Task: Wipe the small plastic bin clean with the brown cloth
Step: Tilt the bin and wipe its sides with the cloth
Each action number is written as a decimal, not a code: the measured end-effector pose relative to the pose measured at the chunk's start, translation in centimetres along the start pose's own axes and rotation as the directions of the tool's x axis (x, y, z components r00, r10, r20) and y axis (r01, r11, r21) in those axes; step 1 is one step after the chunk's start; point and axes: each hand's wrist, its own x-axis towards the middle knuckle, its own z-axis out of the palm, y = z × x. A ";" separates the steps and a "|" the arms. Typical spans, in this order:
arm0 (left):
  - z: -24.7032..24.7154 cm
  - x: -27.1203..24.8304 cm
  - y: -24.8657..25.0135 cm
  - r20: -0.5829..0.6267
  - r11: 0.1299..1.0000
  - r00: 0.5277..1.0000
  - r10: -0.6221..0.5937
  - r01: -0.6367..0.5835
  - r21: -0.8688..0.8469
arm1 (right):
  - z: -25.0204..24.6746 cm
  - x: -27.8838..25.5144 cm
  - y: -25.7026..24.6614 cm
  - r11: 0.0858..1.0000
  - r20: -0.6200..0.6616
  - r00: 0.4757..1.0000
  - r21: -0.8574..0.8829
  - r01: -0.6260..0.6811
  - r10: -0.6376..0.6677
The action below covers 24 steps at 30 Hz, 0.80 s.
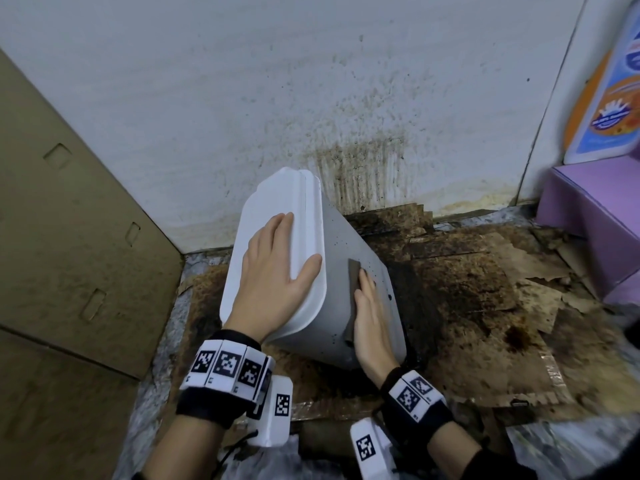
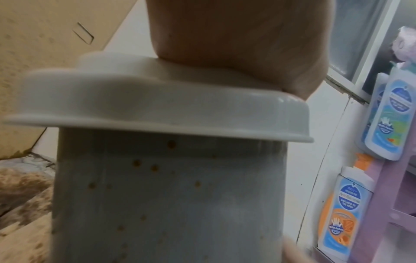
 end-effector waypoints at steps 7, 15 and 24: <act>0.1 0.1 -0.5 0.004 1.000 1.000 0.001 -0.001 -0.001 | 0.3 -1.9 -5.1 0.950 0.237 0.928 -0.055 0.307 -0.286; -0.3 -0.1 -0.4 0.005 0.999 1.000 -0.006 0.006 -0.039 | -3.2 -0.3 4.9 0.991 0.096 0.995 -0.130 -0.005 0.017; -0.3 -0.3 -0.6 -0.013 0.999 1.000 -0.016 0.015 -0.047 | -3.3 0.5 7.2 0.960 -0.076 0.961 -0.070 -0.273 0.268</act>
